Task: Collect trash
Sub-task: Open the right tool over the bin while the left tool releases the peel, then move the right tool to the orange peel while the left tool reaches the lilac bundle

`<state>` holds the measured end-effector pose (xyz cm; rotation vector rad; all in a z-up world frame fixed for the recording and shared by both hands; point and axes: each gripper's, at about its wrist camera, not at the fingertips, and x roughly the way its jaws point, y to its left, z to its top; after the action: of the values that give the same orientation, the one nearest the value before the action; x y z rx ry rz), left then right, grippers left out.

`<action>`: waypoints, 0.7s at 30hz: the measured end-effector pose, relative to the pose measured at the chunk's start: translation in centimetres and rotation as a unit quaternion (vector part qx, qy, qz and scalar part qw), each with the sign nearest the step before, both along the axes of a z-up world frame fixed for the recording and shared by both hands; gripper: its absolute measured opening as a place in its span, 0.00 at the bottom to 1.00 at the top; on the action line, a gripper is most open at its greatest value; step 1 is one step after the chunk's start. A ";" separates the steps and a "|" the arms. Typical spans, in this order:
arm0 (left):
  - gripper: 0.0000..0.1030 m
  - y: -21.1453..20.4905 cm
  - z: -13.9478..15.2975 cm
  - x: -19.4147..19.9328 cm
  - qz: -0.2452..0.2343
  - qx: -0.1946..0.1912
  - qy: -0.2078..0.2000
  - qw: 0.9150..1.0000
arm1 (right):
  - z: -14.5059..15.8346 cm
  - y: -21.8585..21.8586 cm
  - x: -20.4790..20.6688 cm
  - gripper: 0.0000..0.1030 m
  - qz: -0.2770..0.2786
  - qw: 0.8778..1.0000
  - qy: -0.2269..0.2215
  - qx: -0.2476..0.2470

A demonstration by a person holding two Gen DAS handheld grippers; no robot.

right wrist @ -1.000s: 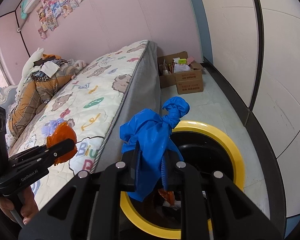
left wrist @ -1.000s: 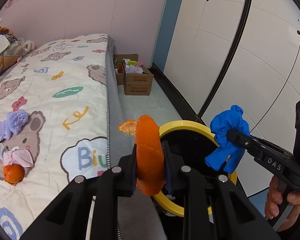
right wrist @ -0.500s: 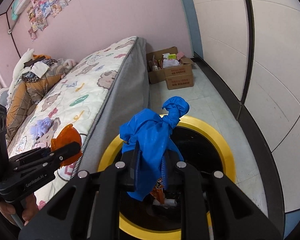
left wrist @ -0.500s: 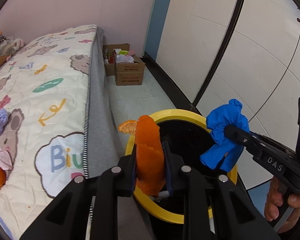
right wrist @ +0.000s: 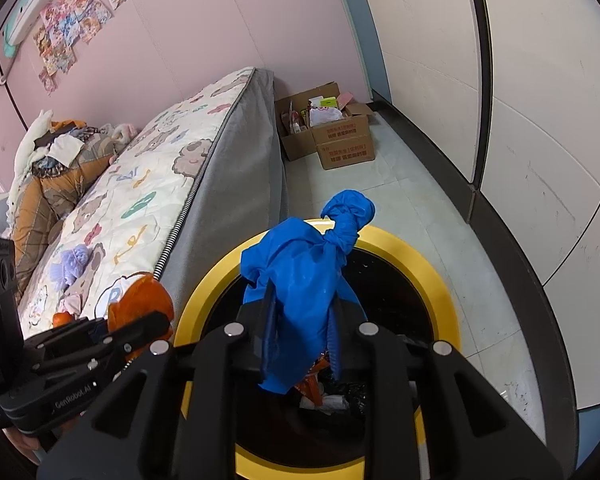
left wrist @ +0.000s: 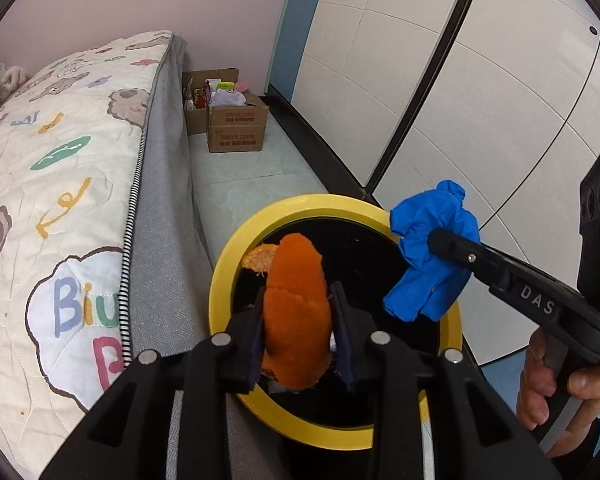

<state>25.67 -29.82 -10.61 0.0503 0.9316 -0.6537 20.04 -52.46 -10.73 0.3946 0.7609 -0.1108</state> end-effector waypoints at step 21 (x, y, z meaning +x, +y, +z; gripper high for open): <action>0.78 5.2 3.3 -0.8 0.052 -0.041 -0.042 0.997 | 2.8 -0.3 -2.2 0.59 -0.028 0.999 -0.034 0.005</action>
<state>24.90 -24.58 -7.27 -0.0435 0.8196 -0.5890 17.80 -52.73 -7.96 0.4272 0.6841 -0.1460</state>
